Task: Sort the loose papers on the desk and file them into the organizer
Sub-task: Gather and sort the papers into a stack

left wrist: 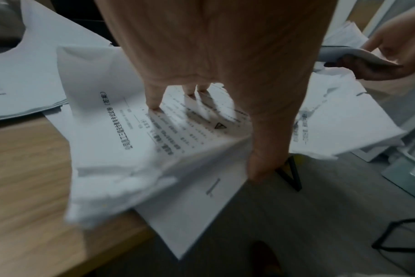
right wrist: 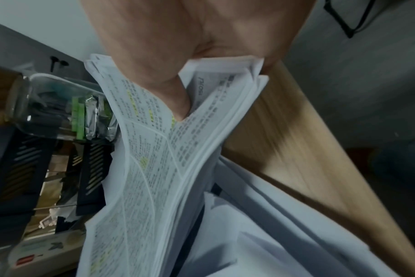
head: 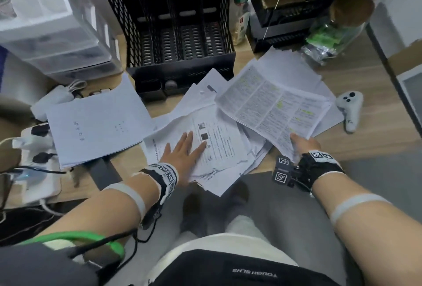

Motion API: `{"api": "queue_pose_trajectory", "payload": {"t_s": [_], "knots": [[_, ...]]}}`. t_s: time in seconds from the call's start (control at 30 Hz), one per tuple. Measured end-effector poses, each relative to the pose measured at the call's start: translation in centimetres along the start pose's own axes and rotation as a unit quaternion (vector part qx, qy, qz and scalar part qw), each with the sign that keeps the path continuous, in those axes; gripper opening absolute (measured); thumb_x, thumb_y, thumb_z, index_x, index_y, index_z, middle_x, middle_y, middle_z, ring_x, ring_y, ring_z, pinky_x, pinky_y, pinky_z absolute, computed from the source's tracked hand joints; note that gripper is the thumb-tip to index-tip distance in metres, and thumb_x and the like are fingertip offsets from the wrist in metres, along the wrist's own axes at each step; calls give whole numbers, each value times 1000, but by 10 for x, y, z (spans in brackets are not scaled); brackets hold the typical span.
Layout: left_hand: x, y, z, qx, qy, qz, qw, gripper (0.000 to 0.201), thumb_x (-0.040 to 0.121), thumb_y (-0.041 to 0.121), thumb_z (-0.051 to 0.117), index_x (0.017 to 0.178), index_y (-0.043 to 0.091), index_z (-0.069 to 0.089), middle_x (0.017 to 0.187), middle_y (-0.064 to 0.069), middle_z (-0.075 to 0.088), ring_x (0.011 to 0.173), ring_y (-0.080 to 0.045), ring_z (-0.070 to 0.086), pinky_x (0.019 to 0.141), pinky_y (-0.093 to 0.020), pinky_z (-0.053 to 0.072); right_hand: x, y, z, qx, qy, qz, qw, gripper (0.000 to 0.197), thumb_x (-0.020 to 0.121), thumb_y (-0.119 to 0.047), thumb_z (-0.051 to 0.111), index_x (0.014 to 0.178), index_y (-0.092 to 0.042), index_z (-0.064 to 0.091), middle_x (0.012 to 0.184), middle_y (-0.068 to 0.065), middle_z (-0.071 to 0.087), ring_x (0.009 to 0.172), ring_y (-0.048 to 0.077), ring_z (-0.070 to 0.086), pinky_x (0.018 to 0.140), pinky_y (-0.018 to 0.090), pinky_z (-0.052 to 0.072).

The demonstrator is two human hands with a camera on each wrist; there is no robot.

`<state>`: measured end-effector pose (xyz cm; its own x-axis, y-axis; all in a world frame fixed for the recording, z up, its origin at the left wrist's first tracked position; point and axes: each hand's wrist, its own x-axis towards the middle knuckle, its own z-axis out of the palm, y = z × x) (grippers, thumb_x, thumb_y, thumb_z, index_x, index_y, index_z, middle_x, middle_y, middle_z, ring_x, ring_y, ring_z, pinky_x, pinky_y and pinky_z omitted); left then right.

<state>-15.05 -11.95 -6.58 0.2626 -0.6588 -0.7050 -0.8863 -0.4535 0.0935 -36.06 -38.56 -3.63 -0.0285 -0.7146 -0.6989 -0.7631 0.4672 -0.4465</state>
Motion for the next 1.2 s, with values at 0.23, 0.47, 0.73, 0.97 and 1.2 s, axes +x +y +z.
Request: {"api": "queue_pose_trajectory", "payload": {"t_s": [0.23,0.47,0.73,0.97,1.2], "knots": [[-6,-28,2,-41,13,83,996,92,91,38,62,159,36,0,167,-6,-19,155,-24,-14,125,-55,9,-37,38,12,117,42,25,992,46,95,-31,56,135,-8,54,134,11,60,105,29,60,78,27,38],[-18,-62,-13,-134,58,103,984,64,91,52,57,142,13,54,157,-6,39,147,-25,34,107,-21,43,-79,86,26,306,68,44,949,46,84,-33,69,125,-13,61,120,10,69,98,32,69,93,46,54],[-19,-92,-5,-258,198,9,946,17,100,18,52,96,5,62,92,-9,60,90,-27,58,76,-28,34,-100,109,27,433,88,25,896,39,88,-20,68,124,-8,61,110,8,71,82,24,70,66,33,57],[-31,-84,-5,-196,160,57,966,31,98,29,56,127,19,59,129,-12,64,121,-36,58,101,-42,47,-109,112,32,417,83,10,905,28,92,-21,65,116,-7,63,86,3,69,71,18,67,54,25,54],[-25,-46,37,48,16,30,998,133,68,62,78,152,40,-22,161,-1,-34,151,-31,-26,110,-79,9,-105,122,35,433,62,10,899,32,89,-21,65,119,-9,65,99,6,74,83,27,73,76,39,57]]}}
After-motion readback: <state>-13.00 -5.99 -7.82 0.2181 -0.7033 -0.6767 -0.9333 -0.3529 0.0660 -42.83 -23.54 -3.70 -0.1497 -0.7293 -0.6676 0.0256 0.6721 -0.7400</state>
